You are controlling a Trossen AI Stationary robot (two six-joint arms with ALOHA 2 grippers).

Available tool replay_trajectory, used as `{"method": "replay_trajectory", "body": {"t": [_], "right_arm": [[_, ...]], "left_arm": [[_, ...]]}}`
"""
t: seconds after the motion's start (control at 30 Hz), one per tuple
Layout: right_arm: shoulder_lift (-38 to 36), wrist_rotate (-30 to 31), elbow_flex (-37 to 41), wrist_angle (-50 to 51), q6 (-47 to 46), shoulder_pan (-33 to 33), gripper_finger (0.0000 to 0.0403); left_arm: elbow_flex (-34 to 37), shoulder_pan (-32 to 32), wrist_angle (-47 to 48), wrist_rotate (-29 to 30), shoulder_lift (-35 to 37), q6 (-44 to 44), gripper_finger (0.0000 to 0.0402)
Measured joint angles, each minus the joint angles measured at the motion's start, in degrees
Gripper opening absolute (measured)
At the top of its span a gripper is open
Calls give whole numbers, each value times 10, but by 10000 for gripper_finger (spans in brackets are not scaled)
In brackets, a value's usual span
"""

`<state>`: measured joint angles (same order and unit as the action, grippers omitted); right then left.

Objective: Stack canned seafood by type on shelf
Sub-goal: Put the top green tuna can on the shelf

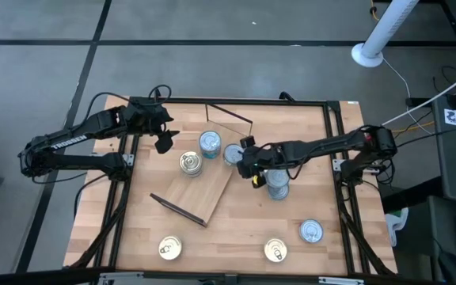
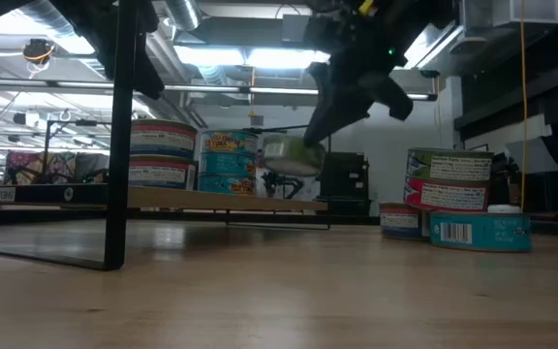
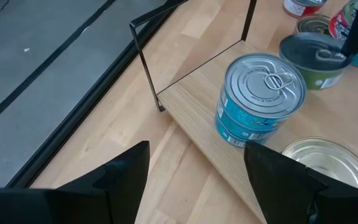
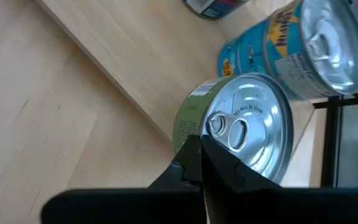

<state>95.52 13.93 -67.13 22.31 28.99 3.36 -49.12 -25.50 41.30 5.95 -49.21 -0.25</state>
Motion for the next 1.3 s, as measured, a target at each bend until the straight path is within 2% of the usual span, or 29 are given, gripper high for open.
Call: {"method": "replay_trajectory", "body": {"t": [0.4, 0.83, 1.0, 1.3], "right_arm": [[49, 0, 0, -44, 17, 0, 0], [51, -17, 0, -63, 14, -35, 0], [51, -69, 0, -63, 14, -47, 0], [51, -85, 0, -64, 14, -45, 3]], "left_arm": [[0, 0, 0, 0, 0, 0, 258], [0, 0, 0, 0, 0, 0, 258], [0, 0, 0, 0, 0, 0, 258], [0, 0, 0, 0, 0, 0, 258]]}}
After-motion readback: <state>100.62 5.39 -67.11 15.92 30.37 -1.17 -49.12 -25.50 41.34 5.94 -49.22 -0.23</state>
